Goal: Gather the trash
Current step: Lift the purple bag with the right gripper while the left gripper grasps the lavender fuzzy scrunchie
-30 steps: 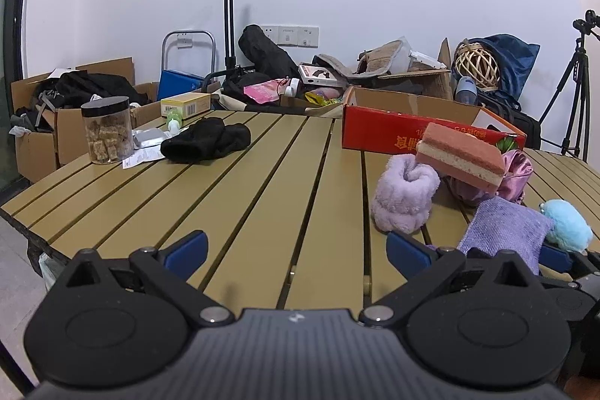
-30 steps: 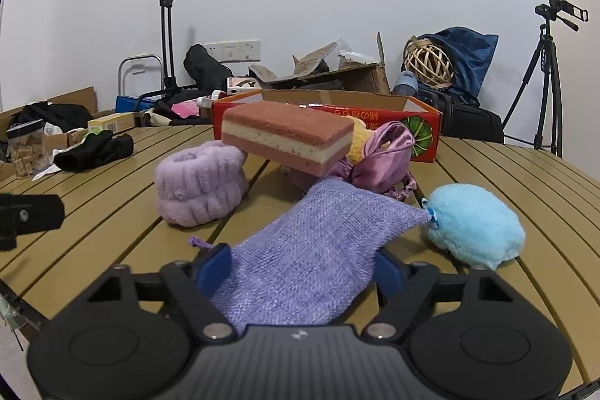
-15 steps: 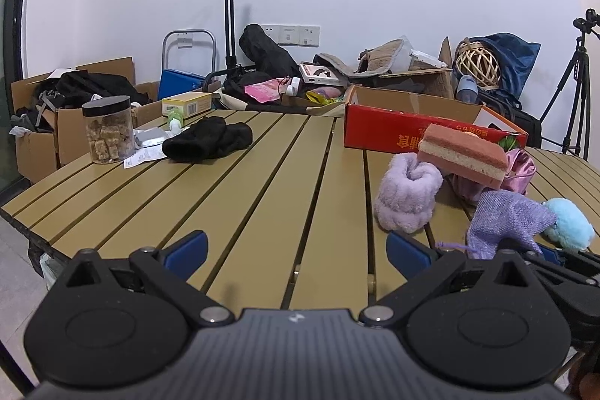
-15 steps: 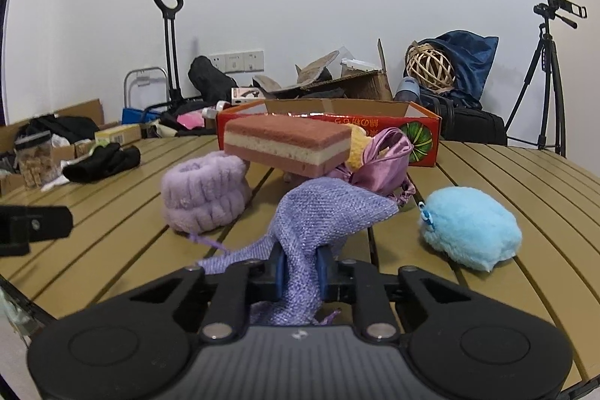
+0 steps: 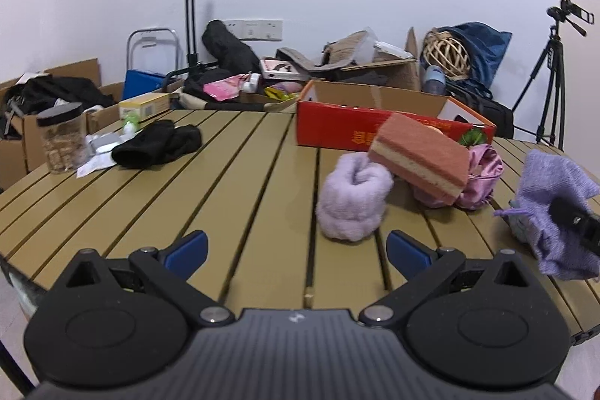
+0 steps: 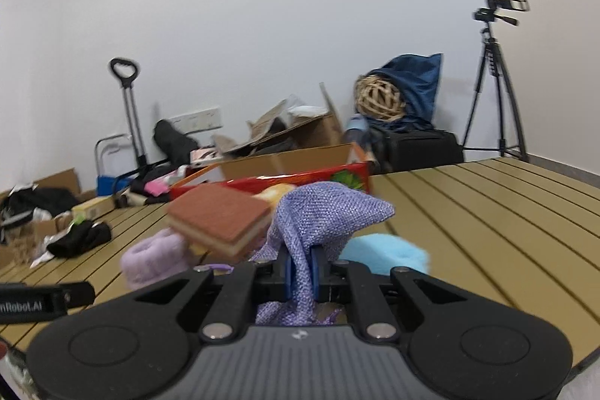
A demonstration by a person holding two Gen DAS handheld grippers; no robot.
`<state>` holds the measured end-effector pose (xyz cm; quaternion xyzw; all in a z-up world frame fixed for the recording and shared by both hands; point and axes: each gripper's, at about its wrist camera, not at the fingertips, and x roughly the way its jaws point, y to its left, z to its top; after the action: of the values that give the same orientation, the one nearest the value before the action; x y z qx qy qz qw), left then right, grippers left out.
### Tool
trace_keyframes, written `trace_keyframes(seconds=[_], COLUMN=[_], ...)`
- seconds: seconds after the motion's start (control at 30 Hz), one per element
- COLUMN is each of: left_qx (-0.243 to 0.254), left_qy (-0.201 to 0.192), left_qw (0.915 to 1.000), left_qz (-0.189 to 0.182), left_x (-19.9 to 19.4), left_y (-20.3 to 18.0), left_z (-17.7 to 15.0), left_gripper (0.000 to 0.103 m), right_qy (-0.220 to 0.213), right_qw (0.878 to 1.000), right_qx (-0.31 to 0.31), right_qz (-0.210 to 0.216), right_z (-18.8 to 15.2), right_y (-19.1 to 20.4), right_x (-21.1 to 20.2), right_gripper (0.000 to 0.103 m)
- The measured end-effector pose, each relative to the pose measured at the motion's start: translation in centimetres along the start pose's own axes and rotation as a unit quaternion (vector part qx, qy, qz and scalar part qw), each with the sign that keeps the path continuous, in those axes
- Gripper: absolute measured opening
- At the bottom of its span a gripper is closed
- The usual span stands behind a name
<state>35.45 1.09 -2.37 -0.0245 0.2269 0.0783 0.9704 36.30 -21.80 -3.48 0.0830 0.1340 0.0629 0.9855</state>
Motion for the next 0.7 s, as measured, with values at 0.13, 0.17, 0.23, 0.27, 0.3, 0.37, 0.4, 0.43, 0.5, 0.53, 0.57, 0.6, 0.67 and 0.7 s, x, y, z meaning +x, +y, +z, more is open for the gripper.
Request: trace_keyframes(seconds=[0.13,0.17,0.23,0.27,0.3,0.37,0.4,0.43,0.5,0.53,0.57,0.6,0.67,0.7], left_qx=[0.015,0.018,0.022,0.022,0.019,0.014,0.014,0.015,0.020,0.023,0.026,0.027,0.025,0.022], left_qy=[-0.001,-0.001,0.003,0.006,0.010,0.019,0.021,0.021,0.022,0.023,0.025,0.026,0.027,0.027], left_qw=[0.9999,0.9998,0.9997,0.9996,0.9996,0.9993,0.9993,0.9993,0.9994,0.9993,0.9993,0.9992,0.9993,0.9993], left_qz=[-0.007,-0.008,-0.013,-0.015,-0.019,-0.028,-0.028,-0.026,-0.018,-0.016,-0.015,-0.012,-0.009,-0.011], left_x=[1.0,1.3,2.1,2.5,2.9,3.9,4.3,4.9,5.6,6.0,6.3,6.6,7.2,7.4], left_y=[-0.9,-1.1,-1.4,-1.6,-1.7,-2.0,-2.1,-2.3,-2.7,-3.0,-3.2,-3.3,-3.3,-3.2], left_z=[0.5,0.7,1.0,1.2,1.3,1.5,1.6,1.6,1.6,1.6,1.6,1.6,1.8,1.9], left_gripper=[0.103,0.103,0.103,0.103,0.103,0.103,0.103,0.103,0.103,0.103,0.103,0.103,0.103,0.103], right_qy=[-0.006,-0.008,-0.011,-0.012,-0.013,-0.013,-0.012,-0.012,-0.011,-0.010,-0.010,-0.009,-0.007,-0.005], right_qw=[1.000,1.000,1.000,1.000,1.000,1.000,1.000,1.000,0.999,0.999,0.999,0.999,0.999,0.999], right_qx=[0.014,0.016,0.017,0.017,0.016,0.013,0.011,0.012,0.013,0.014,0.016,0.019,0.021,0.022], right_qz=[-0.014,-0.017,-0.020,-0.021,-0.022,-0.024,-0.025,-0.027,-0.029,-0.030,-0.031,-0.032,-0.033,-0.033], right_z=[0.5,0.6,0.8,0.7,0.8,0.8,0.8,0.8,0.9,0.9,0.9,0.9,0.7,0.7], right_y=[-1.9,-2.3,-3.1,-3.3,-3.6,-3.8,-4.0,-4.2,-4.3,-4.4,-4.5,-4.6,-4.6,-4.6], right_x=[-0.2,-0.3,-0.4,-0.6,-0.7,-0.7,-0.6,-0.5,-0.3,-0.2,0.0,0.2,0.3,0.5], right_gripper=[0.009,0.009,0.009,0.009,0.009,0.009,0.009,0.009,0.009,0.009,0.009,0.009,0.009,0.009])
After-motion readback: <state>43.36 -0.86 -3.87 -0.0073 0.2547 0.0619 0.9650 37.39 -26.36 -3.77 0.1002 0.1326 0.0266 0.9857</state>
